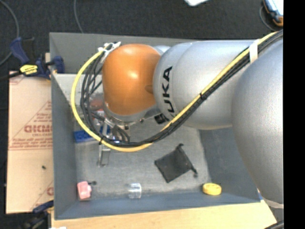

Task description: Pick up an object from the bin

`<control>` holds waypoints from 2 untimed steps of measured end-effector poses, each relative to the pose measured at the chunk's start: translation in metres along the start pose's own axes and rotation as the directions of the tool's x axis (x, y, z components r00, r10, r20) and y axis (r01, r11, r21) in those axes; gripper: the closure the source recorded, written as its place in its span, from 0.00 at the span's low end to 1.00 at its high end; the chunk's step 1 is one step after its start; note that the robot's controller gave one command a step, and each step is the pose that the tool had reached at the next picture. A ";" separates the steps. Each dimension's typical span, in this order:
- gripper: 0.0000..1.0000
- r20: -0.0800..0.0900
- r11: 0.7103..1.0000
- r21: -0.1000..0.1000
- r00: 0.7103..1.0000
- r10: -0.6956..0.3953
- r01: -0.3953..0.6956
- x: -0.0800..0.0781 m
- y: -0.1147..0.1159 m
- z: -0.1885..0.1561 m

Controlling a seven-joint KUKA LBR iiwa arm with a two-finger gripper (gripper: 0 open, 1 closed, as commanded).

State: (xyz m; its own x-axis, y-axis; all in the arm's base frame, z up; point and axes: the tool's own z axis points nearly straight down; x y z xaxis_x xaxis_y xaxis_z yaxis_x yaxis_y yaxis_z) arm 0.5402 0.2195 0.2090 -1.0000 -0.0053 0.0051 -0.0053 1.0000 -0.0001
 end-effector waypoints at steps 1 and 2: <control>0.00 0.008 1.000 -0.002 1.000 0.005 -0.005 -0.002 -0.001 -0.005; 0.00 0.008 1.000 -0.002 1.000 0.006 -0.006 -0.002 -0.001 -0.004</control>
Offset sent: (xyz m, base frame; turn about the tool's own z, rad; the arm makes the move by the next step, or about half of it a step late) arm 0.0237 0.0086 -0.0642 0.0503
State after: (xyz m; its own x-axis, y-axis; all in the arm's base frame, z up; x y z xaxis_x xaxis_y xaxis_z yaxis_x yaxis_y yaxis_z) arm 0.5427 0.2184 0.2134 -1.0000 0.0005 -0.0031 0.0004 1.0000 0.0021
